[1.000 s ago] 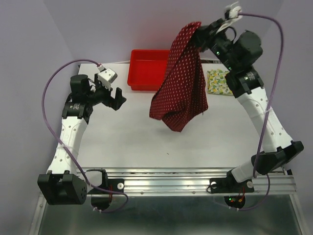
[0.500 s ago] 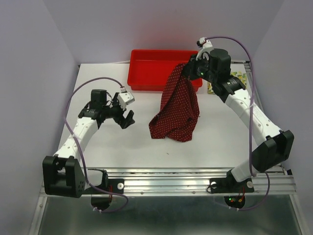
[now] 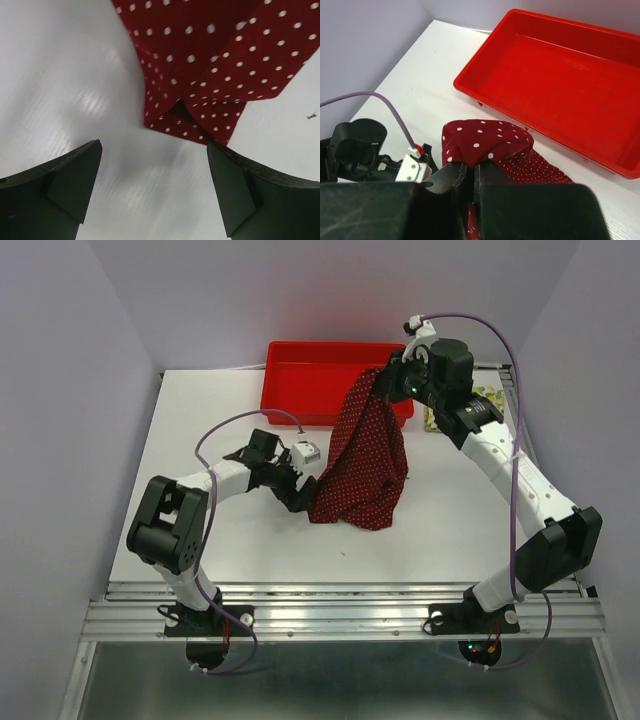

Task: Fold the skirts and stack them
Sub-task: Move the skirt to the center of the board

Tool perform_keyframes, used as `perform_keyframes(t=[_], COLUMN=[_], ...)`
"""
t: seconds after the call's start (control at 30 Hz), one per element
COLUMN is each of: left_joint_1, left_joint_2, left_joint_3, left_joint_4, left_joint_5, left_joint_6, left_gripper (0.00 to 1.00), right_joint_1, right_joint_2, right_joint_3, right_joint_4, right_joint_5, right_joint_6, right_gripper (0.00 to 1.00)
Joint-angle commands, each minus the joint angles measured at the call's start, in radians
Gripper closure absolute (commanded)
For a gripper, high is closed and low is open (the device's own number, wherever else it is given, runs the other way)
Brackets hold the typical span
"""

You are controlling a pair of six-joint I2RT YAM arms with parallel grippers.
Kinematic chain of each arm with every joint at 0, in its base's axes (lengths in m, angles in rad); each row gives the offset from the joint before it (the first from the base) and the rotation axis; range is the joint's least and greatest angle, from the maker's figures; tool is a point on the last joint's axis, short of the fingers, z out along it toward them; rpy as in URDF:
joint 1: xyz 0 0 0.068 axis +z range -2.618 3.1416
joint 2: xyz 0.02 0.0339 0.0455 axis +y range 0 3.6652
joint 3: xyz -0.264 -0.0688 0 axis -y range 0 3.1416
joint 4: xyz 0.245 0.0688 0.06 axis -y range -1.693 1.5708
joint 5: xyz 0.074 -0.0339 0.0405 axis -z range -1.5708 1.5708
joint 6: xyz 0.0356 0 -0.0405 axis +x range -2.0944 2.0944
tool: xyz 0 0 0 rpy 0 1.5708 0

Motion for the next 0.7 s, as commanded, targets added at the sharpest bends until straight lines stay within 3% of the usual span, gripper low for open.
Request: perform_keyframes(t=[0.0, 0.13, 0.3, 0.37, 0.5, 0.53, 0.57, 0.67], left_joint_1=[-0.036, -0.036, -0.053, -0.073, -0.066, -0.053, -0.015, 0.051], left_joint_2=[0.023, 0.107, 0.155, 0.187, 0.175, 0.151, 0.084, -0.022], left_joint_3=[0.059, 0.102, 0.117, 0.127, 0.16, 0.16, 0.156, 0.192], left_joint_4=[0.026, -0.043, -0.043, -0.037, -0.058, -0.06, -0.061, -0.138], left_joint_5=[0.096, 0.229, 0.231, 0.204, 0.156, 0.148, 0.139, 0.09], left_joint_6=[-0.052, -0.074, -0.136, -0.184, -0.212, -0.212, -0.215, -0.183], left_gripper=[0.01, 0.01, 0.07, 0.21, 0.75, 0.94, 1.0, 1.0], right_joint_1=[0.006, 0.006, 0.006, 0.006, 0.006, 0.006, 0.006, 0.006], right_joint_2=[-0.03, -0.024, -0.022, -0.027, -0.066, -0.08, -0.117, -0.196], right_joint_3=[0.071, 0.075, 0.093, 0.103, 0.1, 0.081, 0.066, 0.008], right_joint_4=[0.058, 0.057, 0.06, 0.057, 0.037, 0.032, 0.032, 0.026], right_joint_5=[0.017, 0.035, 0.058, 0.079, 0.13, 0.148, 0.196, 0.306], right_joint_6=[-0.019, -0.027, -0.022, -0.024, -0.058, -0.065, -0.088, -0.136], right_gripper=[0.99, 0.99, 0.99, 0.99, 0.99, 0.99, 0.99, 0.99])
